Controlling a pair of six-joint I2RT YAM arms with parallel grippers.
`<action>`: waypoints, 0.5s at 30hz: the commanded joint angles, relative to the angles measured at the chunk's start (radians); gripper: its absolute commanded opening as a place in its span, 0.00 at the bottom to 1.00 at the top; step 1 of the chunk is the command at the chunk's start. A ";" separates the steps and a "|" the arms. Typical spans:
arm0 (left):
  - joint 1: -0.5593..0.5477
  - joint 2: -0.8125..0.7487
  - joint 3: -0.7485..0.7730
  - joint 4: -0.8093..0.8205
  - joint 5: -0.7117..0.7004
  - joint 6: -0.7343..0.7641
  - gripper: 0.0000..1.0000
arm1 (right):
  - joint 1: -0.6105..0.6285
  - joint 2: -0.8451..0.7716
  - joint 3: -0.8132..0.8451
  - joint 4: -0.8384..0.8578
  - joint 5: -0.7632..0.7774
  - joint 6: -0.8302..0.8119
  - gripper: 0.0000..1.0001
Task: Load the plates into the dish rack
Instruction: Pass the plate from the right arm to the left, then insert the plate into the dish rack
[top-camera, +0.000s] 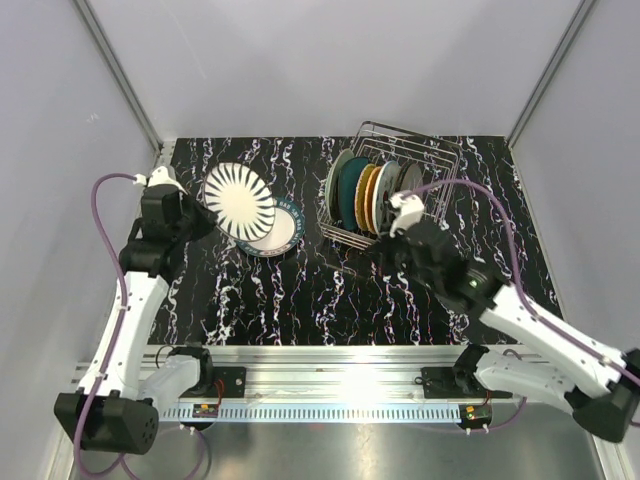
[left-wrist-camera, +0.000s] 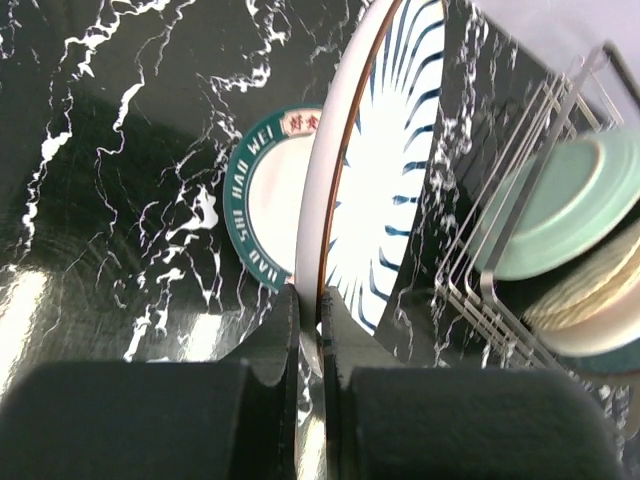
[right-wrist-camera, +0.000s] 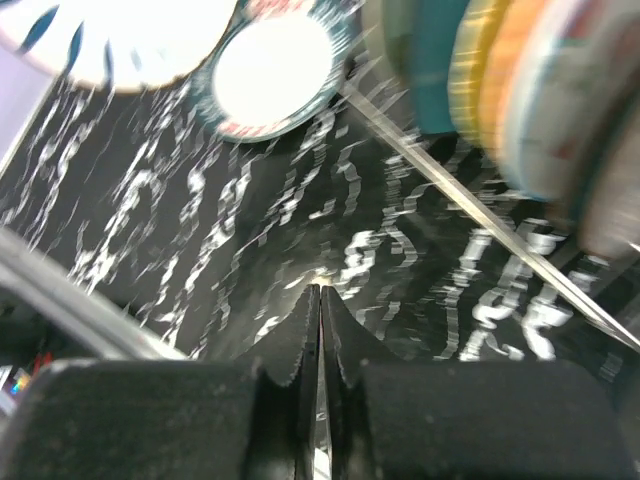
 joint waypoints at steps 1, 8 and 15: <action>-0.073 -0.016 0.149 0.056 -0.062 0.044 0.00 | -0.001 -0.164 -0.066 0.006 0.209 0.023 0.08; -0.246 -0.010 0.341 0.014 -0.157 0.032 0.00 | -0.002 -0.404 -0.199 -0.017 0.406 0.094 0.10; -0.432 0.061 0.479 -0.001 -0.191 0.020 0.00 | -0.002 -0.488 -0.234 -0.011 0.403 0.135 0.11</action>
